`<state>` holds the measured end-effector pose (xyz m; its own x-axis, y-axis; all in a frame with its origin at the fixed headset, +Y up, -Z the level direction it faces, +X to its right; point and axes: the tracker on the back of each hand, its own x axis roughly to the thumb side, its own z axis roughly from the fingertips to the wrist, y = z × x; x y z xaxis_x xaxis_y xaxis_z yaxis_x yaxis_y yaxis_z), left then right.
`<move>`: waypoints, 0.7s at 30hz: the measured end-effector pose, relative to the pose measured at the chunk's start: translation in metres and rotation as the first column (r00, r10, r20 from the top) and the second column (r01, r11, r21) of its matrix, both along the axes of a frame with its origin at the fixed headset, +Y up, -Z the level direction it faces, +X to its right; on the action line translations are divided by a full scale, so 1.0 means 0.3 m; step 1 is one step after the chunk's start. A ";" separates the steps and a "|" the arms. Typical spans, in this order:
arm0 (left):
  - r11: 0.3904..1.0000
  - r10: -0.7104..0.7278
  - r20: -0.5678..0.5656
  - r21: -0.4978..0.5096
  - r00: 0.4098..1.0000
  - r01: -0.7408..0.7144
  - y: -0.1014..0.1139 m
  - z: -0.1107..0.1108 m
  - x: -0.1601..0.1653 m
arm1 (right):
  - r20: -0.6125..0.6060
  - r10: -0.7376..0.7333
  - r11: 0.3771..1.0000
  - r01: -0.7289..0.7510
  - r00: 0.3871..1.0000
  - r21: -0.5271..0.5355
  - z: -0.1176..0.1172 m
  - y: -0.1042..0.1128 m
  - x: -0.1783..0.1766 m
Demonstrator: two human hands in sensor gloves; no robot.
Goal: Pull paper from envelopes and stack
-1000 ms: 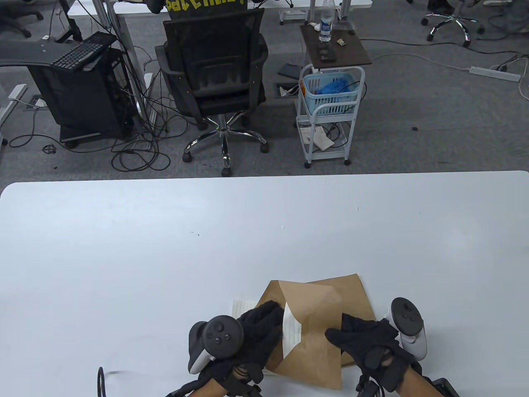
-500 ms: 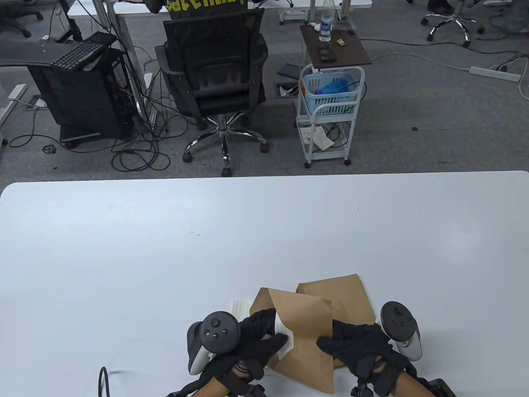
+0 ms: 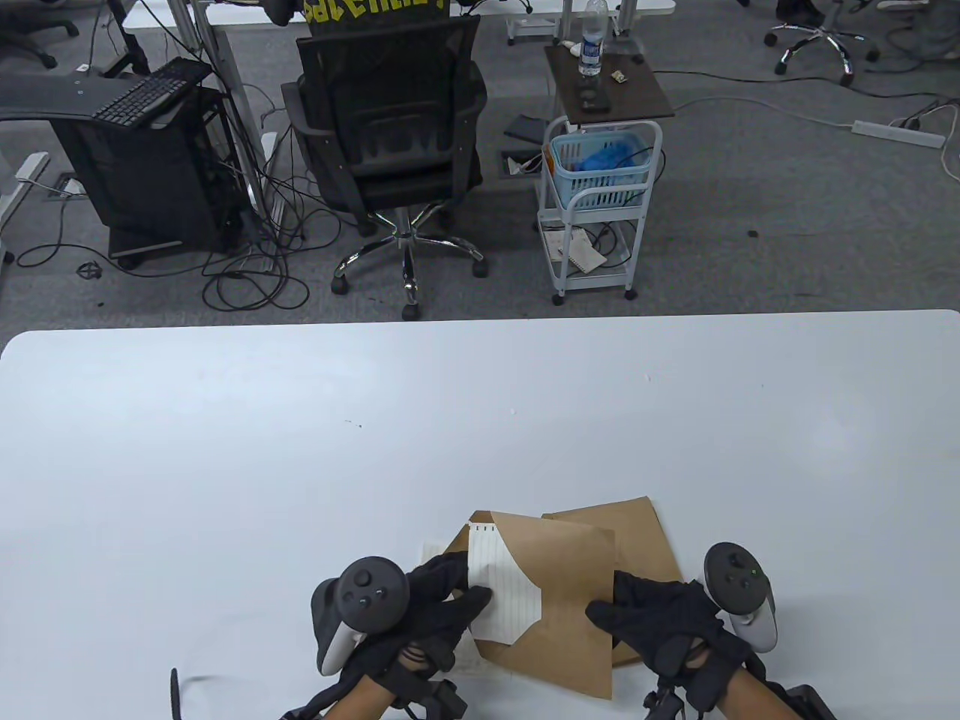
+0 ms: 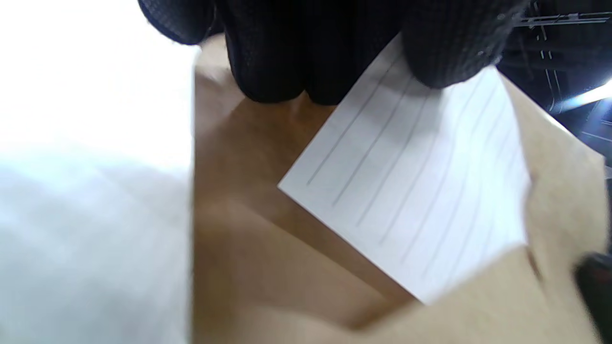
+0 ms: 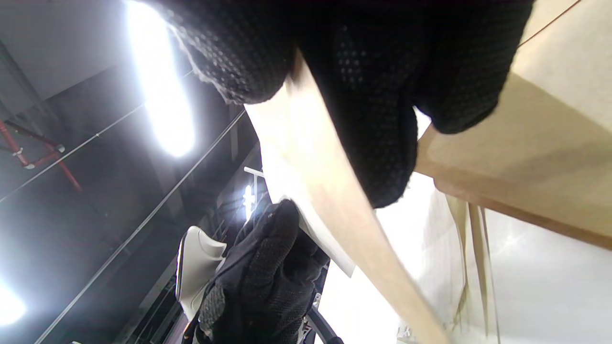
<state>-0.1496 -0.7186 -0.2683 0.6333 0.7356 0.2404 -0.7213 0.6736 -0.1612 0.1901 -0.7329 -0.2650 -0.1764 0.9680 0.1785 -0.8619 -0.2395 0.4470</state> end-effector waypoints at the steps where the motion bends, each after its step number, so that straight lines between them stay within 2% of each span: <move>1: 0.999 -0.030 -0.019 0.014 0.999 0.030 0.008 -0.002 -0.020 | 0.014 -0.003 1.000 0.003 1.000 -0.002 -0.004 0.000 0.012; 6: 0.999 0.038 -0.118 -0.026 0.992 -0.041 0.022 -0.018 -0.114 | 0.073 -0.050 0.999 0.051 0.996 -0.012 -0.025 0.009 0.071; 11: 0.997 0.043 -0.208 -0.051 0.977 -0.054 0.019 -0.048 -0.201 | 0.151 -0.096 0.995 0.097 0.984 -0.004 -0.045 0.021 0.139; 15: 0.993 0.032 -0.232 -0.100 0.972 -0.056 -0.002 -0.067 -0.244 | 0.212 -0.156 0.987 0.160 0.965 -0.004 -0.048 0.036 0.193; 21: 0.987 -0.068 -0.221 -0.157 0.973 0.033 -0.030 -0.086 -0.252 | 0.284 -0.172 0.984 0.179 0.943 0.003 -0.061 0.036 0.246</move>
<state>-0.2252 -0.7276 -0.2942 0.6954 0.7182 -0.0242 -0.7164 0.6902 -0.1020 0.2639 -0.7220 -0.2832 -0.0429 0.9914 0.1236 -0.9809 -0.0653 0.1832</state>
